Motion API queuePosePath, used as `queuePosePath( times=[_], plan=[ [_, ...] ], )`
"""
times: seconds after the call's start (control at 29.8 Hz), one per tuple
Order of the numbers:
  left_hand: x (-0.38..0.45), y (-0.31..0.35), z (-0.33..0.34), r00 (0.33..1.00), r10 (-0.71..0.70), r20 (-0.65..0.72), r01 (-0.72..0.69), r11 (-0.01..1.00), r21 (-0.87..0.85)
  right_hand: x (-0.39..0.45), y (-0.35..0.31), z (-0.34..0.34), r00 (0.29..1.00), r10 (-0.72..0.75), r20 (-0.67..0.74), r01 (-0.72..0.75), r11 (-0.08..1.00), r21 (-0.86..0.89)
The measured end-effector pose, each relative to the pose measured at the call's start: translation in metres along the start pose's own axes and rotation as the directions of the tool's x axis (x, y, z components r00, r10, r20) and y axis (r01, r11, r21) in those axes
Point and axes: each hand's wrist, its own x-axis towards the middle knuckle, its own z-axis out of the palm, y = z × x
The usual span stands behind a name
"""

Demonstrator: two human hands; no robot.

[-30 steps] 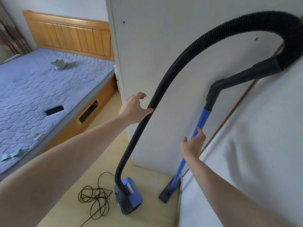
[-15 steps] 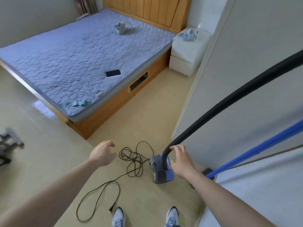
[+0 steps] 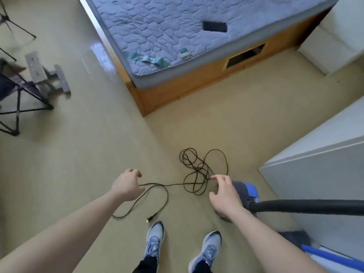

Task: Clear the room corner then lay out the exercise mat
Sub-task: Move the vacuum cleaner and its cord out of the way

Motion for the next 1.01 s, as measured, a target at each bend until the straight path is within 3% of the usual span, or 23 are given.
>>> queuePosePath(
  times=[0.3,0.47,0.7,0.87,1.01],
  plan=[
    [0.175,-0.096,0.193,0.974,-0.212,0.073,0.206,0.975,0.085,0.182,0.067,0.195,0.988,0.017,0.153,0.013,0.982,-0.190],
    [0.263,-0.132,0.272,0.950,-0.300,0.087,0.286,0.947,0.144,0.280,0.096,0.268,0.993,0.017,0.118,0.016,0.962,-0.273],
    [0.360,-0.161,0.369,0.968,-0.230,0.098,0.201,0.949,0.245,0.408,0.130,0.328,0.999,-0.026,0.024,0.033,0.919,-0.394],
    [0.386,-0.145,0.410,0.991,-0.117,-0.069,0.130,0.964,0.233,0.458,0.152,0.343,0.997,-0.025,0.079,0.056,0.906,-0.420],
    [0.394,-0.105,0.434,0.996,-0.003,-0.093,0.011,0.996,0.089,0.467,0.177,0.348,0.991,-0.073,0.114,0.120,0.862,-0.492]
  ],
)
